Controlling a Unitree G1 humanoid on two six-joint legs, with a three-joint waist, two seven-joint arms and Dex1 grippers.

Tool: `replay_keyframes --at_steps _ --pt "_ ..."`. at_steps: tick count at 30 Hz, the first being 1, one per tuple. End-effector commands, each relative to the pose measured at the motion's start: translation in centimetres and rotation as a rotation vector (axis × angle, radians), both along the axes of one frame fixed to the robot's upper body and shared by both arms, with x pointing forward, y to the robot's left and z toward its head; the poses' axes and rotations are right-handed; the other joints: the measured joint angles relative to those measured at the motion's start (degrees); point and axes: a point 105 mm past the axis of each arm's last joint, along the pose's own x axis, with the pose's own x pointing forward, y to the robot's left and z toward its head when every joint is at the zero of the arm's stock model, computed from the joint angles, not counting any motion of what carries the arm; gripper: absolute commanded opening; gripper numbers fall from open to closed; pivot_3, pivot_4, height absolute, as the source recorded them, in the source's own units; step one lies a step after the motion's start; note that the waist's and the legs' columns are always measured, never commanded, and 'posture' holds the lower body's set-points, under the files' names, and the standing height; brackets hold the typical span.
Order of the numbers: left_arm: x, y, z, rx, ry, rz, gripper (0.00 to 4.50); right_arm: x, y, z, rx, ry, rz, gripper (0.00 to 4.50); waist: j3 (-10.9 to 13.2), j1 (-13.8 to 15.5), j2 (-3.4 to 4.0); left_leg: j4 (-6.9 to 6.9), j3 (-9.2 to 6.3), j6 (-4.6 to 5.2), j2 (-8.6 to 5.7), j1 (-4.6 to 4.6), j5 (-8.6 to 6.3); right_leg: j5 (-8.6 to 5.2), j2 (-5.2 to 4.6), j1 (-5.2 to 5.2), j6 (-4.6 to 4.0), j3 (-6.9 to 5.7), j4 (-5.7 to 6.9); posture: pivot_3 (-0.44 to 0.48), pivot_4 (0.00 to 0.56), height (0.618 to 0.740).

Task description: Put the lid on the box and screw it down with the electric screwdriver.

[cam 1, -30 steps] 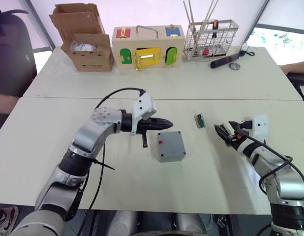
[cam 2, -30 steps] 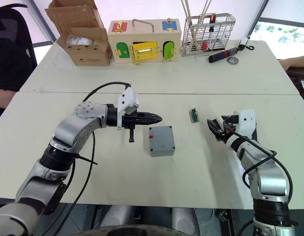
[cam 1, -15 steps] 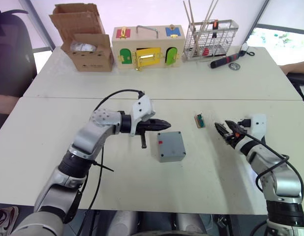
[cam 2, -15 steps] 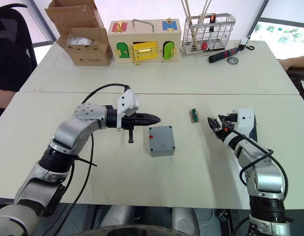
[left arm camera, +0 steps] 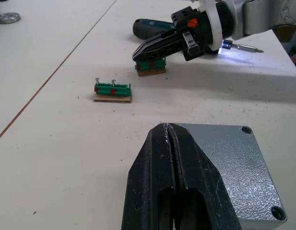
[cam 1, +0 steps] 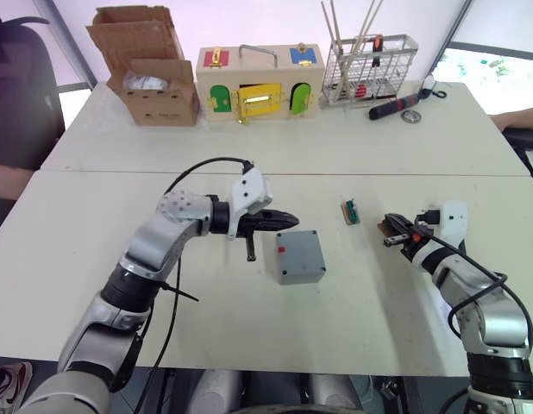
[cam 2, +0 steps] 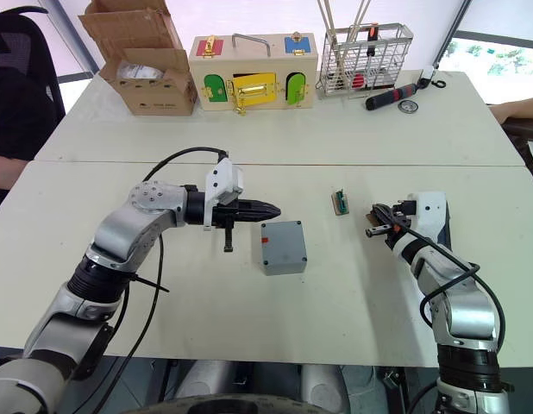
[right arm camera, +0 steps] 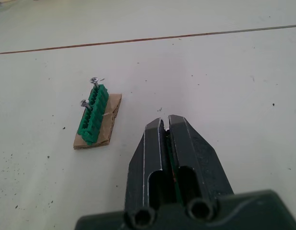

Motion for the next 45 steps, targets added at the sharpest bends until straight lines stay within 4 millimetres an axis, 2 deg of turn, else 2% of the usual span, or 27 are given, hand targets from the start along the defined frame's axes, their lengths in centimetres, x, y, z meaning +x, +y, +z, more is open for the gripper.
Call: replay_keyframes --at_steps 1,8,10,12,14,16,19,23,30,45 --pt "0.1 0.6 1.0 -0.014 -0.044 0.003 0.00 -0.4 -0.3 2.7 -0.010 -0.095 0.023 0.09 0.00 0.00 0.00 0.00 0.00 0.00 0.00 0.00 0.00 0.00 0.00 0.00 0.00 0.00 0.00 0.000 0.150 0.740" --pt "0.5 1.3 1.0 -0.006 -0.038 0.017 0.00 -0.6 -0.5 5.7 -0.037 -0.167 0.065 0.09 0.00 -0.02 0.00 0.00 0.00 0.00 0.00 0.00 0.00 0.00 0.00 0.00 0.00 0.00 0.00 0.000 0.150 0.740" --pt "0.3 1.8 0.9 -0.002 -0.028 0.023 0.00 -1.0 0.9 7.5 -0.021 -0.199 0.144 0.09 0.00 -0.04 0.01 0.00 0.00 0.00 0.00 0.00 0.00 0.00 0.00 0.00 0.00 0.00 0.00 0.000 0.150 0.740" --pt "0.2 2.1 0.8 0.003 -0.020 0.025 0.00 -1.4 2.2 8.3 -0.004 -0.202 0.214 0.09 0.00 -0.18 0.01 -0.01 -0.01 0.00 0.01 0.00 0.00 0.00 0.01 -0.01 0.00 0.00 0.00 0.000 0.150 0.740" --pt "-0.4 3.0 0.4 0.030 -0.008 0.025 0.00 -2.3 5.5 8.4 0.028 -0.160 0.377 0.09 0.00 -0.38 0.01 -0.02 -0.02 0.00 0.05 0.00 0.00 0.00 0.03 -0.02 0.00 0.00 0.00 0.000 0.150 0.740" --pt "-0.7 3.8 -0.2 0.066 -0.003 0.033 0.00 -3.1 8.4 8.3 0.049 -0.122 0.511 0.09 0.00 -0.95 0.01 -0.04 -0.03 0.01 0.06 0.00 -0.01 0.00 0.03 -0.02 0.00 0.00 -0.01 0.000 0.150 0.740" --pt "-0.5 4.3 -0.9 0.101 -0.013 0.069 0.00 -3.6 10.5 7.8 0.073 -0.086 0.585 0.09 0.00 -1.00 0.00 -0.05 -0.15 0.01 0.07 -0.01 -0.01 0.00 -0.03 0.00 0.00 -0.01 -0.01 0.000 0.150 0.740" --pt "-0.7 4.6 -1.2 0.091 -0.003 0.100 0.00 -4.1 12.6 5.9 0.130 -0.024 0.608 0.09 0.00 -0.86 0.00 -0.02 -0.15 0.01 0.01 -0.01 -0.01 0.00 -0.04 0.05 0.00 -0.01 -0.03 0.000 0.150 0.740" --pt "-1.1 4.3 -1.2 0.082 0.003 0.105 0.00 -4.1 13.6 5.3 0.143 -0.009 0.621 0.09 0.00 -1.13 0.00 -0.03 -0.16 0.00 0.00 -0.02 0.00 0.00 -0.10 0.00 0.00 -0.01 -0.01 0.000 0.150 0.740" --pt "-0.6 4.5 -1.0 0.064 0.003 0.126 0.00 -3.5 12.5 4.4 0.113 0.011 0.577 0.09 0.00 -1.16 0.00 -0.03 -0.15 0.00 0.00 -0.02 -0.01 0.00 -0.03 0.00 0.00 -0.01 -0.01 0.000 0.150 0.740"
